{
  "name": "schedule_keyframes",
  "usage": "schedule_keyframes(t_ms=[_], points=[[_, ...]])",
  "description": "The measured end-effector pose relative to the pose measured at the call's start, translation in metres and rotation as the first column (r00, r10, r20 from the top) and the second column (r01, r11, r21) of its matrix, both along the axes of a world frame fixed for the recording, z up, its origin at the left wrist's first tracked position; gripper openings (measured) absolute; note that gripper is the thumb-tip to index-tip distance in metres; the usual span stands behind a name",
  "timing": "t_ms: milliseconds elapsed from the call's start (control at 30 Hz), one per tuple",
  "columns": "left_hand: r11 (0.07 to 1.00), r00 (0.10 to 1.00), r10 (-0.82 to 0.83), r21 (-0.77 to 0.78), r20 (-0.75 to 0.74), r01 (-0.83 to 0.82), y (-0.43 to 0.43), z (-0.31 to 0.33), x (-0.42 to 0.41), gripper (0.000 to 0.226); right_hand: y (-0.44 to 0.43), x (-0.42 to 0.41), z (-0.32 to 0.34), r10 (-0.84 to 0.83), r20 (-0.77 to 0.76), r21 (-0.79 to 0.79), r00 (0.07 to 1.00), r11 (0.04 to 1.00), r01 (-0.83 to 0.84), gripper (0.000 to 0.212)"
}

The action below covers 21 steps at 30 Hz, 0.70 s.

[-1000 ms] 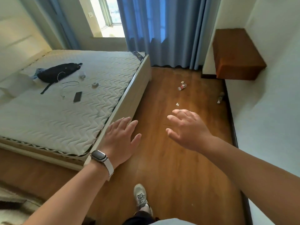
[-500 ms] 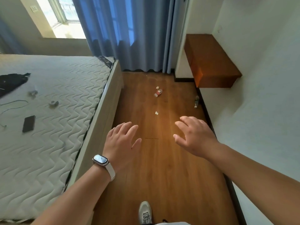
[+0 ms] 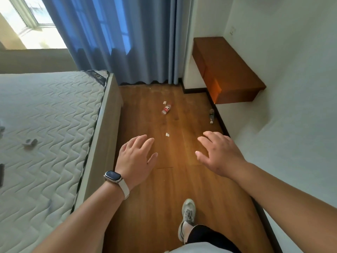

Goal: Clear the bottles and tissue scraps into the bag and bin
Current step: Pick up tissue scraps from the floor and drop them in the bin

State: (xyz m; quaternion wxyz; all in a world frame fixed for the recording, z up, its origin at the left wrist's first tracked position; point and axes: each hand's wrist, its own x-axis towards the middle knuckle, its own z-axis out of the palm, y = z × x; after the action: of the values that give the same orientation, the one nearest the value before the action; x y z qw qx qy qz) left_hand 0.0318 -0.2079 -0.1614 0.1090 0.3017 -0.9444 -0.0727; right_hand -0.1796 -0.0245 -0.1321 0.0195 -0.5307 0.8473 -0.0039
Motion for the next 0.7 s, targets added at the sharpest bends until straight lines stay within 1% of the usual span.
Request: schedule_keyframes(t_ms=[100, 200, 300, 433, 533, 700], points=[[1.000, 0.999, -0.008, 0.006, 0.032, 0.008, -0.027, -0.010, -0.028, 0.048, -0.027, -0.028, -0.019, -0.001, 0.035, 0.022, 0.999, 1.000, 0.000, 0.060], [1.000, 0.997, 0.004, 0.006, 0.074, -0.005, -0.063, -0.018, -0.061, 0.048, -0.065, -0.067, -0.038, 0.001, 0.075, 0.043, 0.997, 0.999, -0.004, 0.057], [0.999, 0.993, 0.033, 0.013, 0.115, -0.034, -0.100, -0.020, -0.099, 0.051, -0.107, -0.109, -0.049, -0.005, 0.117, 0.026, 0.993, 1.000, 0.001, 0.058], [1.000, 0.986, 0.024, 0.006, 0.163, -0.026, -0.146, -0.012, -0.154, 0.049, -0.157, -0.165, -0.048, 0.000, 0.143, 0.045, 0.990, 0.999, -0.007, 0.056], [0.999, 0.986, 0.040, -0.026, 0.160, -0.037, -0.177, -0.006, -0.190, 0.047, -0.193, -0.202, -0.047, 0.026, 0.145, 0.031, 0.989, 0.999, -0.030, 0.055], [0.998, 0.984, 0.068, -0.014, 0.164, -0.067, -0.221, 0.006, -0.217, 0.052, -0.248, -0.237, -0.041, 0.047, 0.159, 0.012, 0.986, 0.999, -0.049, 0.053]])
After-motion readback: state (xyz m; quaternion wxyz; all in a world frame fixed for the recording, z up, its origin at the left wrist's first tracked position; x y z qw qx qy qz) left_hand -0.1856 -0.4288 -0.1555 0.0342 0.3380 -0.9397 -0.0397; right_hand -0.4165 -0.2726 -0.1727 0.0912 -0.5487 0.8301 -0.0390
